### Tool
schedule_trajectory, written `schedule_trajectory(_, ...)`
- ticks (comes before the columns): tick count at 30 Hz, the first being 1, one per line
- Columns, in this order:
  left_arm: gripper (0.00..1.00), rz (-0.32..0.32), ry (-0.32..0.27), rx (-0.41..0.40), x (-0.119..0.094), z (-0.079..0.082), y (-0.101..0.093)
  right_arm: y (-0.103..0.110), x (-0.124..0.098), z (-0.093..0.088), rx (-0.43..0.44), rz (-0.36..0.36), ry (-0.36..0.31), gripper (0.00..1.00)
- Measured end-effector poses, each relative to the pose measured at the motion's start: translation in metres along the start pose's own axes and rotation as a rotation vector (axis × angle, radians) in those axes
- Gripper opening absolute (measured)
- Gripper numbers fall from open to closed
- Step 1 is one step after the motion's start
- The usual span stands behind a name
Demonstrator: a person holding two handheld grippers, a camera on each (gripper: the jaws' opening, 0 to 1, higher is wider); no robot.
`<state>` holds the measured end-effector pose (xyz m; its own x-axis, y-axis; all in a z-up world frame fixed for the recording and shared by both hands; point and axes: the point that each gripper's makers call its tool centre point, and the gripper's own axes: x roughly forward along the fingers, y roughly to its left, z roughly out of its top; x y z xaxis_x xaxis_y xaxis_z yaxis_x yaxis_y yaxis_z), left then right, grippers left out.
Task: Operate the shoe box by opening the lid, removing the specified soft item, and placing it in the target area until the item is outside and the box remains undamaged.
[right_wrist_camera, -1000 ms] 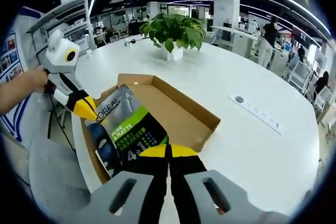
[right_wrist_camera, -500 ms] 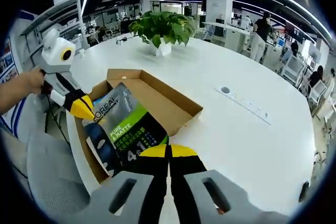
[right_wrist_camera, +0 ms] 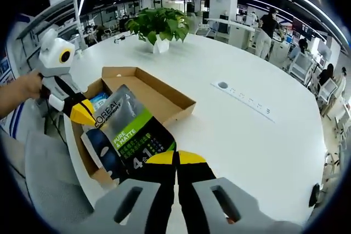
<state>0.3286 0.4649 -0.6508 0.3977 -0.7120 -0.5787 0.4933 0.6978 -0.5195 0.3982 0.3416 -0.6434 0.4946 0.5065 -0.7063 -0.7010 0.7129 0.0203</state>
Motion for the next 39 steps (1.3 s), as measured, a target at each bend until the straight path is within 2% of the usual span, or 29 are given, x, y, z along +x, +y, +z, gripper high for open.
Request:
schedule_trajectory(13, 0.0, -0.044, 0.016, 0.013, 0.028, 0.007, -0.019, -0.028, -0.01, -0.016, 0.024, -0.029, 0.023, 0.0)
schedule_trajectory(23, 0.0, -0.046, 0.036, 0.025, 0.049, 0.009, -0.029, -0.046, -0.014, -0.028, 0.03, -0.047, 0.042, 0.0)
schedule_trajectory(32, 0.0, -0.041, 0.05, 0.037, 0.07, 0.014, -0.03, -0.064, -0.011, -0.04, 0.043, -0.065, 0.062, 0.0)
schedule_trajectory(39, 0.0, -0.021, 0.07, 0.047, 0.083, 0.015, -0.027, -0.076, -0.001, -0.048, 0.043, -0.063, 0.083, 0.0)
